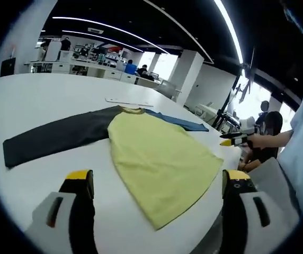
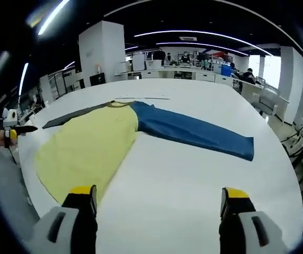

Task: Fold the garment on the visible template until the final outline fits inside the template.

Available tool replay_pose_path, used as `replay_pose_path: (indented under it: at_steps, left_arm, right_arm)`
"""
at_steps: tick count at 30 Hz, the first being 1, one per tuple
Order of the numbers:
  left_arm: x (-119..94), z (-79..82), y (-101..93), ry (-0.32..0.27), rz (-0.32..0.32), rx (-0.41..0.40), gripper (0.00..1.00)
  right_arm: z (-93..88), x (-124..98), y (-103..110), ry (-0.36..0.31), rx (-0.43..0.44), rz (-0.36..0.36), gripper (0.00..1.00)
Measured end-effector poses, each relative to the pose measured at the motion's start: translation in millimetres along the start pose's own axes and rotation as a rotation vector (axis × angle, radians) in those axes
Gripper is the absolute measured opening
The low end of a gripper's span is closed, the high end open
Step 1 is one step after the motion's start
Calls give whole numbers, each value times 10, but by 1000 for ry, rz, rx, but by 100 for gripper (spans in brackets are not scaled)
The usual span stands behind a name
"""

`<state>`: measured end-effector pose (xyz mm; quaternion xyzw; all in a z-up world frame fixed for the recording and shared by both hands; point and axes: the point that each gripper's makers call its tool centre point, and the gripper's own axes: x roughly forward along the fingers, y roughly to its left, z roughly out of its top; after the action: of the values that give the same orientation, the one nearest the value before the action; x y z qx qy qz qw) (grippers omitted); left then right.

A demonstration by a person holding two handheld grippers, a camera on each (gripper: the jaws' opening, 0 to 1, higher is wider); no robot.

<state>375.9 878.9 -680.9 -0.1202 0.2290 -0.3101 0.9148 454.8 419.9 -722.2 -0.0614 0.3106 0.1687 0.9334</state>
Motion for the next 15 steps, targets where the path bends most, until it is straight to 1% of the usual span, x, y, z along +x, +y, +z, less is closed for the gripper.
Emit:
replay_pose_path:
  at_steps: [1,3,6,10,13,14,15]
  left_arm:
    - [5,3,-2,-1,-2,-3,99]
    - [27,21,-12,-10,-4,-4,99]
    - [57,29,-15,-20,-9,3,97]
    - [80,45,11,-36,-4,-5,96]
    - [86,24,34,-31,3,-12,95]
    - [87,16,38,-28,4,-13,95]
    - [86,8,40,-28,3,-15,94]
  right_arm:
    - [34,-6,-41,-12,10,-5,95]
    - [69,-14,-196,-8,43,-19,95]
    - [134,-18,-353,-15,50,-51,95]
    - [226,8,-501,-36,90,-76,94]
    - [286,58,-617,-43,103,-101,92]
    - [307,72,-643,-51,117,-105,92]
    - [331,92,-687,-60,152,-116,90]
